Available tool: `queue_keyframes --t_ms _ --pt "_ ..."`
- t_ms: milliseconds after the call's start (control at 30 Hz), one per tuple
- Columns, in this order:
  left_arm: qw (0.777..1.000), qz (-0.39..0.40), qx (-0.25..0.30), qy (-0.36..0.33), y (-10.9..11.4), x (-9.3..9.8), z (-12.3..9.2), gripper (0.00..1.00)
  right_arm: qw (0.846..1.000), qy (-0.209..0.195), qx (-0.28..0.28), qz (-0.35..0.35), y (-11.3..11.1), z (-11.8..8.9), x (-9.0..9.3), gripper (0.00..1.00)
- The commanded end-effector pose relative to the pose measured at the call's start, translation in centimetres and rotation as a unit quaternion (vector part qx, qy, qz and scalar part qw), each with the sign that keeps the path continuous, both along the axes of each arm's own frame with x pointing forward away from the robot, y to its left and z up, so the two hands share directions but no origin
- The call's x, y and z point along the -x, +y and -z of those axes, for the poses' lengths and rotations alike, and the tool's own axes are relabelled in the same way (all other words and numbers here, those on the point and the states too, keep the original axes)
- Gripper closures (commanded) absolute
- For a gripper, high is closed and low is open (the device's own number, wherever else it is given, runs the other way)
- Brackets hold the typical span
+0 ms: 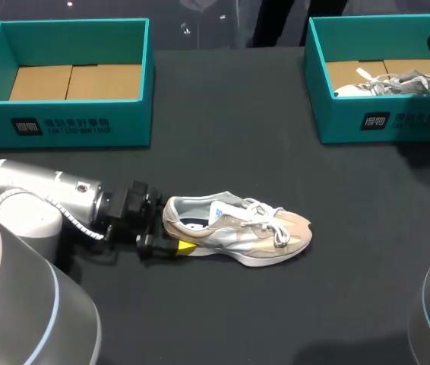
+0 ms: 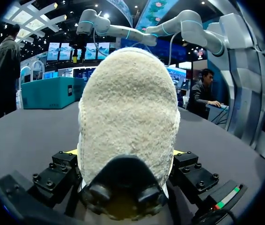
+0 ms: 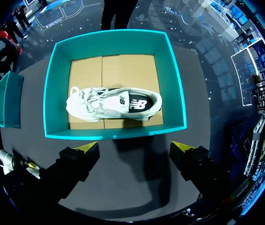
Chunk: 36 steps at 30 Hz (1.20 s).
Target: Take the shoe out of the shoebox, open the shoe tongue, remove and reinsert the insole, then place the shoe into the shoebox
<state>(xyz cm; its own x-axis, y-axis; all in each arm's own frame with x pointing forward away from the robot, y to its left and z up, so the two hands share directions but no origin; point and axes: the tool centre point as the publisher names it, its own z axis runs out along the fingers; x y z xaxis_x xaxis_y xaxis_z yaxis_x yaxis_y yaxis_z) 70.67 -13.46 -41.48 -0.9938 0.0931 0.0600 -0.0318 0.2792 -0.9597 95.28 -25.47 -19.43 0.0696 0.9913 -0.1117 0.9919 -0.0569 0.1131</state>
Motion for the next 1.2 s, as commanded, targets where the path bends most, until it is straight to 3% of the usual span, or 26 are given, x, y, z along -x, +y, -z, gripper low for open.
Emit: queue_keyframes --t_ms 33,1200 --pt "1.000 -0.006 0.000 -0.001 -0.25 0.29 0.13 1.00 1.000 0.000 0.000 0.000 -0.01 -0.01 0.05 0.00" --pt "1.000 -0.005 0.003 0.003 -0.20 0.29 0.19 1.00 1.000 0.000 0.000 0.000 -0.01 -0.01 0.05 0.00"
